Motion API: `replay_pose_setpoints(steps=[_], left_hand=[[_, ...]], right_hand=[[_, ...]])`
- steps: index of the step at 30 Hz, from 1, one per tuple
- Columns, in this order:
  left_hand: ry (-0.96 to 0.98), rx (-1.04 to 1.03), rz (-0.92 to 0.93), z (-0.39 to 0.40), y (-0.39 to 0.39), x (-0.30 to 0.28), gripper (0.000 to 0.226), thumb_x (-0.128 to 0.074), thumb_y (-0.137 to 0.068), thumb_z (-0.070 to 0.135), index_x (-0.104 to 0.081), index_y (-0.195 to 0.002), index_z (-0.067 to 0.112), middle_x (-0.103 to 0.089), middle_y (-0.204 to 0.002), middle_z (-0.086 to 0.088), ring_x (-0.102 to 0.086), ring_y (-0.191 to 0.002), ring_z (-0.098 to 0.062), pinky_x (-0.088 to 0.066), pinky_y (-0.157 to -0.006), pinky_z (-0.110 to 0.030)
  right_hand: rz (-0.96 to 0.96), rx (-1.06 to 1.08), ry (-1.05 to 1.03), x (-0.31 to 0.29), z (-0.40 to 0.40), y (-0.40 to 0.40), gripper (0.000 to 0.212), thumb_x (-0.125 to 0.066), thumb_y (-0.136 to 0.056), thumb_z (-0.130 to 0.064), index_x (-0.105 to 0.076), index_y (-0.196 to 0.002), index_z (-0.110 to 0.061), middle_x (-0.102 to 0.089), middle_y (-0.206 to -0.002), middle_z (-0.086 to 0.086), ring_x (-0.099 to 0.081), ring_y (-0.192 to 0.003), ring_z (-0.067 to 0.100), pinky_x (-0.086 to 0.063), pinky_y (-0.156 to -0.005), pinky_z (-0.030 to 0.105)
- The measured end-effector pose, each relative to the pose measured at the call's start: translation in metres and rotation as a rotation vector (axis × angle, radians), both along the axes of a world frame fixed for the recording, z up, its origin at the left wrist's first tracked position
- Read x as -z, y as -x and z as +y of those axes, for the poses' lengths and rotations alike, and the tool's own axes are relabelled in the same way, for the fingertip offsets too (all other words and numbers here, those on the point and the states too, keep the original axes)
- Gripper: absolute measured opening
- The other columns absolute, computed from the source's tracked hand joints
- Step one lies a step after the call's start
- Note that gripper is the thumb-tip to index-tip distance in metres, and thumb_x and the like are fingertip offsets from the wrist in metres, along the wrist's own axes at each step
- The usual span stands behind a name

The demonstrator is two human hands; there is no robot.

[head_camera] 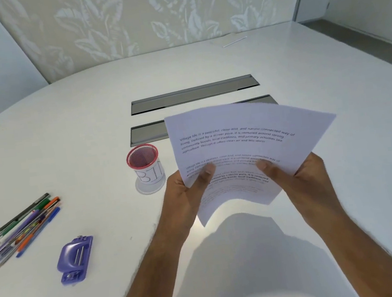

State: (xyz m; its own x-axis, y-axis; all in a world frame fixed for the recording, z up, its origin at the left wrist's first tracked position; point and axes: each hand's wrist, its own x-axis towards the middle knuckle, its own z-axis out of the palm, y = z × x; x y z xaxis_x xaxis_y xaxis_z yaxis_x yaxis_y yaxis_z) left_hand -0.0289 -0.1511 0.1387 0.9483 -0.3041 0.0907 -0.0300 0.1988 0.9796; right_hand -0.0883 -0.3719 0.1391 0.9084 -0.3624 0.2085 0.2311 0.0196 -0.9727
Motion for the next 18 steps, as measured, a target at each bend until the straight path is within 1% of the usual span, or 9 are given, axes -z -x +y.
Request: replay_pose_setpoints(steps=[2, 4, 6, 7, 10, 14, 16, 18], left_hand=[[-0.020, -0.016, 0.047, -0.004, 0.003, 0.012, 0.020, -0.070, -0.101, 0.034, -0.080, -0.117, 0.029, -0.084, -0.113, 0.000, -0.081, -0.102, -0.023, -0.063, -0.077, -0.024], [-0.052, -0.020, 0.099, -0.007, 0.008, 0.025, 0.021, -0.072, -0.100, 0.037, -0.079, -0.118, 0.029, -0.084, -0.113, -0.001, -0.080, -0.103, -0.025, -0.063, -0.078, -0.026], [-0.083, -0.029, 0.128, -0.007, 0.010, 0.035, 0.025, -0.073, -0.097, 0.043, -0.078, -0.119, 0.032, -0.084, -0.114, 0.000, -0.080, -0.103, -0.023, -0.063, -0.079, -0.028], [-0.093, -0.032, 0.136, -0.006, 0.011, 0.038, 0.026, -0.074, -0.096, 0.046, -0.077, -0.119, 0.034, -0.084, -0.113, 0.001, -0.080, -0.103, -0.023, -0.064, -0.079, -0.027], [-0.110, -0.030, 0.130, -0.004, 0.009, 0.039, 0.029, -0.074, -0.095, 0.049, -0.077, -0.121, 0.035, -0.083, -0.115, 0.002, -0.080, -0.104, -0.022, -0.065, -0.083, -0.033], [-0.126, -0.045, 0.107, -0.003, 0.008, 0.035, 0.028, -0.074, -0.095, 0.048, -0.076, -0.121, 0.036, -0.083, -0.115, 0.002, -0.080, -0.104, -0.022, -0.066, -0.090, -0.041], [-0.109, -0.048, 0.085, -0.001, 0.008, 0.032, 0.029, -0.073, -0.096, 0.046, -0.074, -0.123, 0.037, -0.082, -0.118, 0.003, -0.079, -0.106, -0.021, -0.066, -0.090, -0.040], [-0.053, -0.056, 0.075, 0.001, 0.008, 0.028, 0.029, -0.073, -0.097, 0.043, -0.072, -0.126, 0.038, -0.080, -0.122, 0.003, -0.078, -0.110, -0.021, -0.065, -0.088, -0.036]], right_hand=[[0.049, -0.011, 0.006, 0.015, -0.001, 0.001, 0.033, -0.087, -0.084, -0.028, -0.077, -0.115, -0.029, -0.084, -0.108, -0.006, -0.082, -0.096, 0.014, -0.061, -0.072, 0.018], [0.112, -0.029, 0.040, 0.031, 0.000, 0.003, 0.029, -0.087, -0.087, -0.025, -0.078, -0.111, -0.037, -0.084, -0.107, -0.010, -0.081, -0.096, 0.012, -0.061, -0.072, 0.016], [0.154, -0.031, 0.083, 0.041, 0.000, 0.005, 0.029, -0.086, -0.089, -0.028, -0.076, -0.109, -0.046, -0.084, -0.107, -0.016, -0.080, -0.096, 0.006, -0.059, -0.073, 0.013], [0.163, -0.030, 0.085, 0.043, 0.000, 0.005, 0.029, -0.086, -0.088, -0.030, -0.076, -0.109, -0.047, -0.083, -0.107, -0.017, -0.080, -0.096, 0.005, -0.059, -0.074, 0.012], [0.170, -0.027, 0.090, 0.047, -0.002, 0.004, 0.029, -0.084, -0.085, -0.035, -0.075, -0.110, -0.047, -0.083, -0.107, -0.017, -0.079, -0.096, 0.004, -0.058, -0.075, 0.012], [0.155, -0.064, 0.057, 0.047, -0.003, 0.003, 0.028, -0.082, -0.085, -0.031, -0.076, -0.109, -0.044, -0.083, -0.109, -0.014, -0.080, -0.098, 0.008, -0.058, -0.077, 0.014], [0.151, -0.090, 0.035, 0.048, -0.006, 0.003, 0.027, -0.082, -0.086, -0.030, -0.077, -0.109, -0.042, -0.084, -0.110, -0.011, -0.080, -0.099, 0.011, -0.060, -0.078, 0.017], [0.150, -0.118, 0.003, 0.050, -0.009, 0.004, 0.026, -0.085, -0.087, -0.027, -0.077, -0.111, -0.033, -0.084, -0.114, -0.004, -0.080, -0.102, 0.017, -0.062, -0.082, 0.023]])
